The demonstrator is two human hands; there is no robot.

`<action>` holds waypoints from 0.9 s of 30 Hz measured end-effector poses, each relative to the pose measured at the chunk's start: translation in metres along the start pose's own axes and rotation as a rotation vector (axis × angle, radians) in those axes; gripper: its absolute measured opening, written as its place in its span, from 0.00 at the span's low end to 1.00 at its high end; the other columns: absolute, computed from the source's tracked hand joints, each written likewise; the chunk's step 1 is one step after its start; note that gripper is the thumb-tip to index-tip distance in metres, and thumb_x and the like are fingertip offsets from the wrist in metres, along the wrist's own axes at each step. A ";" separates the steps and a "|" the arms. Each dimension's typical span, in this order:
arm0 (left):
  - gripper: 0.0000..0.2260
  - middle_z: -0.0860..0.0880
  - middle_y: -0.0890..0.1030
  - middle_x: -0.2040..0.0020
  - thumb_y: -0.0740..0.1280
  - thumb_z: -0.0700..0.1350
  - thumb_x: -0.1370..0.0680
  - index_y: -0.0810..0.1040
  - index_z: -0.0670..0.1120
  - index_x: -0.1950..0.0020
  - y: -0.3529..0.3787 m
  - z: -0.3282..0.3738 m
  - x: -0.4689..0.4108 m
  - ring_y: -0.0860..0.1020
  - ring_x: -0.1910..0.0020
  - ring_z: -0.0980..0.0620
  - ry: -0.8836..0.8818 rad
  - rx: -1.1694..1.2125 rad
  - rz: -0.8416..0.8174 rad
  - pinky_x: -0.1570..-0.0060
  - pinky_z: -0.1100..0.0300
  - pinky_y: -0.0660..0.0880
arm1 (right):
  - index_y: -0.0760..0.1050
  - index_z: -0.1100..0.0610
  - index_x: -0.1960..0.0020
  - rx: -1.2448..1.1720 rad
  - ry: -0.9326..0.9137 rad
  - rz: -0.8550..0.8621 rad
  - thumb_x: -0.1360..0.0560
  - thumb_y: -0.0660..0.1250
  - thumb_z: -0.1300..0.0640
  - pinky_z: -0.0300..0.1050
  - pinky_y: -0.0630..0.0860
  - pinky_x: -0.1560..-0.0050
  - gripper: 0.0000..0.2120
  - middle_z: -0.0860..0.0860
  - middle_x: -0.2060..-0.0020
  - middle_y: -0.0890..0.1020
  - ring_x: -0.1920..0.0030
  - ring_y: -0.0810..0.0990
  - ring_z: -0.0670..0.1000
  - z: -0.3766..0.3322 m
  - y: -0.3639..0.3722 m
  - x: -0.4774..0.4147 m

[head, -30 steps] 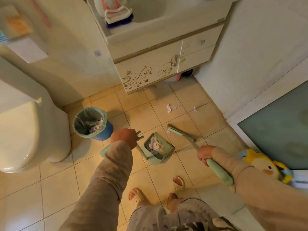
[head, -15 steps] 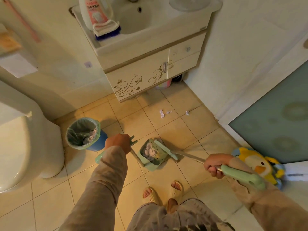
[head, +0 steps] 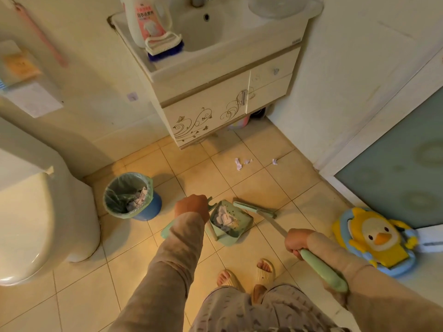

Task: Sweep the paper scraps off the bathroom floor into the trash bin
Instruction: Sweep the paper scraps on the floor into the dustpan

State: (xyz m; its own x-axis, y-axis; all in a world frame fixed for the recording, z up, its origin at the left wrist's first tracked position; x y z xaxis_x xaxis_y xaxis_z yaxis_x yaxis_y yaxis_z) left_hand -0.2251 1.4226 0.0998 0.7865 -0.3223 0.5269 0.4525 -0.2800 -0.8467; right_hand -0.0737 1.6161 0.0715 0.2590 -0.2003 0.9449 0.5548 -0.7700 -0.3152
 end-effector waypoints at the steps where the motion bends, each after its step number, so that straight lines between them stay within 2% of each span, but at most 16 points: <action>1: 0.11 0.47 0.82 0.45 0.63 0.45 0.23 0.77 0.47 0.42 -0.001 -0.001 -0.001 0.80 0.46 0.46 0.004 0.003 0.004 0.50 0.56 0.75 | 0.72 0.69 0.39 -0.011 0.013 -0.032 0.26 0.53 0.67 0.34 0.66 0.77 0.18 0.51 0.81 0.71 0.80 0.68 0.45 0.002 -0.001 0.001; 3: 0.11 0.47 0.82 0.46 0.64 0.46 0.23 0.77 0.47 0.42 -0.003 0.000 -0.004 0.80 0.47 0.46 0.016 0.003 0.007 0.50 0.56 0.75 | 0.71 0.66 0.55 -0.134 0.065 -0.110 0.26 0.54 0.68 0.31 0.64 0.81 0.08 0.48 0.89 0.68 0.88 0.66 0.44 0.012 -0.009 0.007; 5: 0.11 0.47 0.81 0.45 0.63 0.46 0.22 0.77 0.46 0.41 -0.007 -0.001 -0.006 0.80 0.46 0.46 0.024 0.007 0.004 0.50 0.56 0.75 | 0.66 0.62 0.66 -0.226 0.076 -0.105 0.26 0.55 0.68 0.29 0.63 0.80 0.10 0.48 0.89 0.67 0.88 0.65 0.44 0.024 -0.020 0.013; 11: 0.12 0.47 0.81 0.43 0.63 0.45 0.23 0.77 0.47 0.40 -0.017 -0.006 -0.013 0.79 0.44 0.46 0.021 0.003 -0.011 0.48 0.56 0.74 | 0.65 0.61 0.70 -0.297 0.081 -0.038 0.25 0.57 0.67 0.29 0.63 0.80 0.15 0.48 0.89 0.68 0.88 0.66 0.44 0.031 -0.030 0.021; 15: 0.12 0.47 0.81 0.44 0.64 0.46 0.23 0.77 0.46 0.40 -0.021 -0.005 -0.013 0.79 0.45 0.47 0.028 0.012 -0.017 0.49 0.56 0.74 | 0.65 0.63 0.66 -0.273 0.063 0.012 0.26 0.54 0.68 0.27 0.64 0.82 0.11 0.48 0.90 0.68 0.90 0.66 0.43 0.017 -0.022 0.015; 17: 0.12 0.47 0.81 0.44 0.64 0.46 0.23 0.77 0.46 0.40 -0.021 -0.005 -0.013 0.79 0.45 0.47 0.032 0.012 -0.020 0.49 0.57 0.74 | 0.69 0.67 0.56 -0.216 0.054 0.023 0.26 0.53 0.69 0.30 0.64 0.83 0.07 0.49 0.88 0.70 0.87 0.67 0.43 0.008 -0.012 0.011; 19: 0.12 0.47 0.81 0.44 0.63 0.46 0.23 0.77 0.46 0.41 -0.020 -0.006 -0.012 0.79 0.45 0.47 0.033 0.014 -0.020 0.50 0.56 0.74 | 0.67 0.69 0.37 -0.082 0.039 0.064 0.25 0.53 0.68 0.32 0.65 0.82 0.17 0.50 0.83 0.73 0.84 0.70 0.43 0.002 0.002 0.007; 20: 0.12 0.47 0.81 0.44 0.63 0.46 0.23 0.77 0.46 0.41 -0.020 -0.007 -0.011 0.79 0.45 0.47 0.033 0.015 -0.020 0.50 0.56 0.74 | 0.64 0.69 0.33 -0.014 0.023 0.072 0.24 0.53 0.67 0.32 0.65 0.82 0.20 0.50 0.81 0.73 0.83 0.71 0.43 0.001 0.011 0.005; 21: 0.11 0.47 0.81 0.44 0.63 0.46 0.22 0.77 0.46 0.41 -0.020 -0.008 -0.011 0.79 0.45 0.47 0.032 0.017 -0.018 0.50 0.56 0.74 | 0.65 0.69 0.33 0.028 0.011 0.073 0.24 0.53 0.66 0.32 0.65 0.82 0.20 0.50 0.82 0.73 0.84 0.71 0.42 0.001 0.019 0.004; 22: 0.12 0.47 0.81 0.44 0.63 0.46 0.22 0.77 0.46 0.41 -0.020 -0.008 -0.012 0.79 0.45 0.47 0.033 0.021 -0.016 0.50 0.56 0.74 | 0.69 0.69 0.37 0.054 0.010 0.055 0.24 0.53 0.66 0.32 0.65 0.82 0.17 0.50 0.85 0.73 0.87 0.70 0.41 0.002 0.024 0.003; 23: 0.12 0.47 0.81 0.44 0.63 0.46 0.22 0.77 0.46 0.41 -0.021 -0.009 -0.013 0.79 0.45 0.47 0.033 0.025 -0.016 0.49 0.56 0.74 | 0.71 0.68 0.47 0.043 0.027 0.021 0.24 0.54 0.66 0.31 0.65 0.83 0.11 0.50 0.87 0.71 0.90 0.67 0.41 0.005 0.027 0.003; 24: 0.12 0.47 0.81 0.44 0.63 0.46 0.22 0.77 0.46 0.40 -0.022 -0.009 -0.013 0.79 0.45 0.47 0.033 0.029 -0.017 0.49 0.56 0.74 | 0.70 0.66 0.56 -0.015 0.038 -0.014 0.25 0.54 0.67 0.30 0.64 0.84 0.07 0.49 0.90 0.70 0.91 0.66 0.41 0.011 0.025 0.007; 25: 0.12 0.47 0.81 0.44 0.64 0.46 0.22 0.76 0.46 0.40 -0.023 -0.009 -0.014 0.79 0.45 0.47 0.034 0.034 -0.017 0.49 0.56 0.74 | 0.67 0.63 0.63 -0.109 0.055 -0.036 0.25 0.55 0.67 0.29 0.63 0.83 0.08 0.48 0.91 0.69 0.91 0.66 0.42 0.019 0.020 0.011; 27: 0.12 0.47 0.81 0.44 0.64 0.47 0.22 0.76 0.46 0.40 -0.025 -0.009 -0.016 0.79 0.45 0.47 0.037 0.040 -0.012 0.48 0.57 0.74 | 0.65 0.61 0.66 -0.233 0.071 -0.075 0.26 0.57 0.67 0.29 0.64 0.80 0.10 0.49 0.86 0.69 0.88 0.66 0.43 0.037 0.007 0.019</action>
State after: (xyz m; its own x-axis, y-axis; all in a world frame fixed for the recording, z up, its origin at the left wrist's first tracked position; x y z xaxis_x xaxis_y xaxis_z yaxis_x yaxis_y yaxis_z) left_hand -0.2529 1.4269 0.1131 0.7648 -0.3527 0.5391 0.4793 -0.2477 -0.8420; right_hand -0.0353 1.6293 0.0840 0.1631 -0.1730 0.9713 0.3709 -0.9015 -0.2229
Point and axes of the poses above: each hand's wrist, its own x-axis away from the middle knuckle, its own y-axis out of the palm, z = x × y, the point moved 1 cm from there along -x, towards the middle knuckle
